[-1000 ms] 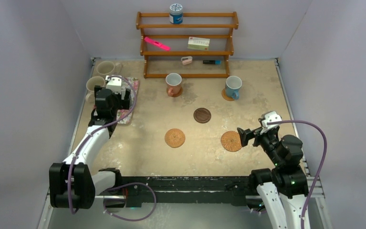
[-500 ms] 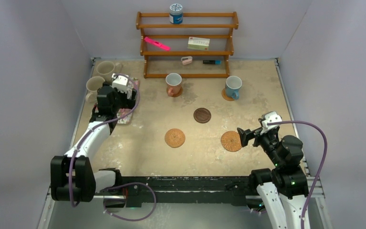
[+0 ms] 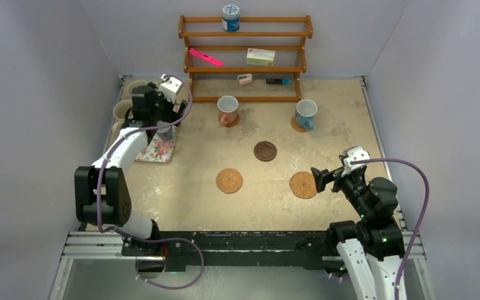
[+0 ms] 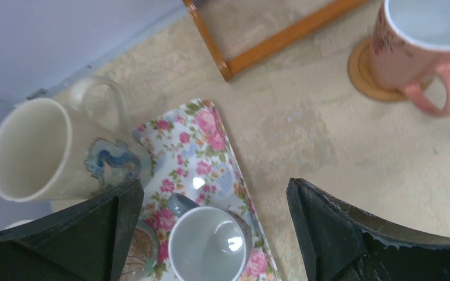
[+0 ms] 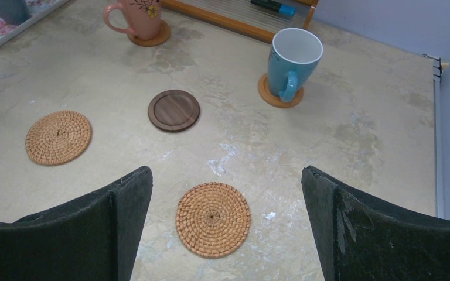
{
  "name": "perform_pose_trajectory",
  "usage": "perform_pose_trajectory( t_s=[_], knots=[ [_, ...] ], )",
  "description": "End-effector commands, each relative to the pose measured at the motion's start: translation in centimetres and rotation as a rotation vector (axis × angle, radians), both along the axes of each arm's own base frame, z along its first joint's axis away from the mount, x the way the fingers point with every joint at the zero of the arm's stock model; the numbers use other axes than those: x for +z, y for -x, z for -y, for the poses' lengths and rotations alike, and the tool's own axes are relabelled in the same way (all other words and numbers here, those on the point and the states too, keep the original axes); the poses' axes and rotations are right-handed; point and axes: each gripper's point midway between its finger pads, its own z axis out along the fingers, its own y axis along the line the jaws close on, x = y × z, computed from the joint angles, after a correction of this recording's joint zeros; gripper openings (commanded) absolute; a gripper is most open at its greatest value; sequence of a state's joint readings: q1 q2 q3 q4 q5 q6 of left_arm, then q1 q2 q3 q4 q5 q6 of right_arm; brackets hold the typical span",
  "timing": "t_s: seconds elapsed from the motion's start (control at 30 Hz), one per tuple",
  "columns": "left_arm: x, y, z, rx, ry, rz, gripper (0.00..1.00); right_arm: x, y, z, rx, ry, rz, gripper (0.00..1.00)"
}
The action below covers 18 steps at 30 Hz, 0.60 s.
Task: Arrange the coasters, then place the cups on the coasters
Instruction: Pick up the cup from the tray.
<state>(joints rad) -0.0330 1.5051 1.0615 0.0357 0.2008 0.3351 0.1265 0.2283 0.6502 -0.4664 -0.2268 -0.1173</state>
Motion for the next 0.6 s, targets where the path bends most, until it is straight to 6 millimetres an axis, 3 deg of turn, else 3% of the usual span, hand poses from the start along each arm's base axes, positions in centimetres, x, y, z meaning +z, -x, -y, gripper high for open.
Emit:
perform_pose_trajectory(
  t_s=[0.0,0.57],
  knots=[
    [-1.2,0.4,0.4,-0.103,-0.078,-0.055,1.0,0.4,0.0,-0.2,0.013,0.007,0.024,0.99],
    [-6.9,-0.2,-0.8,-0.188,-0.192,-0.28,1.0,0.4,0.0,-0.1,0.012,0.007,0.023,0.99]
  ],
)
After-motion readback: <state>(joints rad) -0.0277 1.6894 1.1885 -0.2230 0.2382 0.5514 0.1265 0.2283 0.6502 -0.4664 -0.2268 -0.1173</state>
